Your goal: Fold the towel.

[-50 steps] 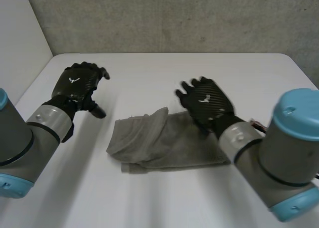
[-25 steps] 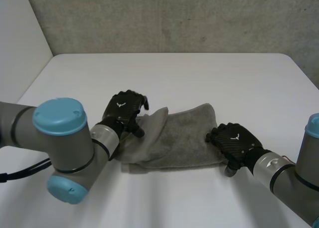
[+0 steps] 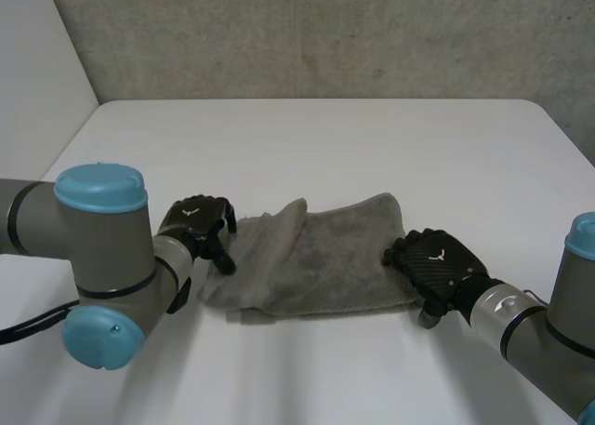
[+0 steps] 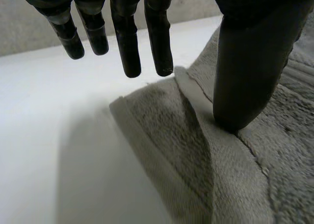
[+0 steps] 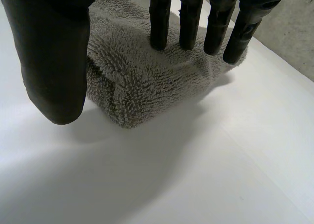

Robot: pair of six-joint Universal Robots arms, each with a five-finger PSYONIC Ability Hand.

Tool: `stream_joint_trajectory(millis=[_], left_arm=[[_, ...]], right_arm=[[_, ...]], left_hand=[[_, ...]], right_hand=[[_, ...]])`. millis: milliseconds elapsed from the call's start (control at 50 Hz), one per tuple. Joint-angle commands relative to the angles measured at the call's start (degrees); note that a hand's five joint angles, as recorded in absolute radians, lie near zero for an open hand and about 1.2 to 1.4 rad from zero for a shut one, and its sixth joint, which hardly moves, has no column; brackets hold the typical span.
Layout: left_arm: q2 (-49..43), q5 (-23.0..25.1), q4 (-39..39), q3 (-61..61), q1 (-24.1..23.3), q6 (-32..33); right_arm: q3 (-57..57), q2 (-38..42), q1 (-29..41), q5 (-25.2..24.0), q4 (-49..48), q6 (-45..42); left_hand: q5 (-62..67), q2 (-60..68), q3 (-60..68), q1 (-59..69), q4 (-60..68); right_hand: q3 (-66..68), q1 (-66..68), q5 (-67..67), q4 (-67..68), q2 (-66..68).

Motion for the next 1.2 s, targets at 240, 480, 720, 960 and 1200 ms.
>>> stream_joint_trajectory(millis=[240, 480, 720, 960, 1200], left_arm=[[-0.32, 0.77, -6.47, 0.82, 0.61, 0.43], [0.12, 3.04, -6.65, -1.55, 1.66, 0.25], [2.05, 4.46, -6.56, -2.34, 2.36, -0.1], [6.19, 4.46, -5.16, -8.41, 5.18, -0.27], [8.47, 4.46, -2.43, -13.07, 6.67, -0.45]], right_arm=[[0.27, 0.02, 0.13, 0.0, 0.08, -0.52], [0.27, 0.11, 0.13, 0.0, -0.01, -0.61], [0.27, 0.02, 0.22, 0.0, 0.08, -0.61], [0.27, 0.02, 0.13, 0.17, 0.08, -0.61], [0.54, 0.02, 0.13, 0.61, -0.27, -1.48]], left_hand=[[7.78, 7.94, -2.77, 7.9, -3.11], [22.9, 23.07, -2.77, 23.03, -3.11], [46.61, 46.78, -2.77, 46.74, -3.11], [46.61, 46.78, -2.77, 46.74, -3.11], [46.61, 46.78, -2.77, 46.74, -3.11]], right_hand=[[-2.66, 1.75, 0.25, -4.37, 2.74], [-2.66, 1.75, 0.25, -4.37, 2.74], [-2.66, 1.75, 0.25, -4.37, 2.74], [-2.66, 2.42, 0.93, -4.37, 3.41], [-2.66, 11.82, 10.32, -4.37, 12.81]])
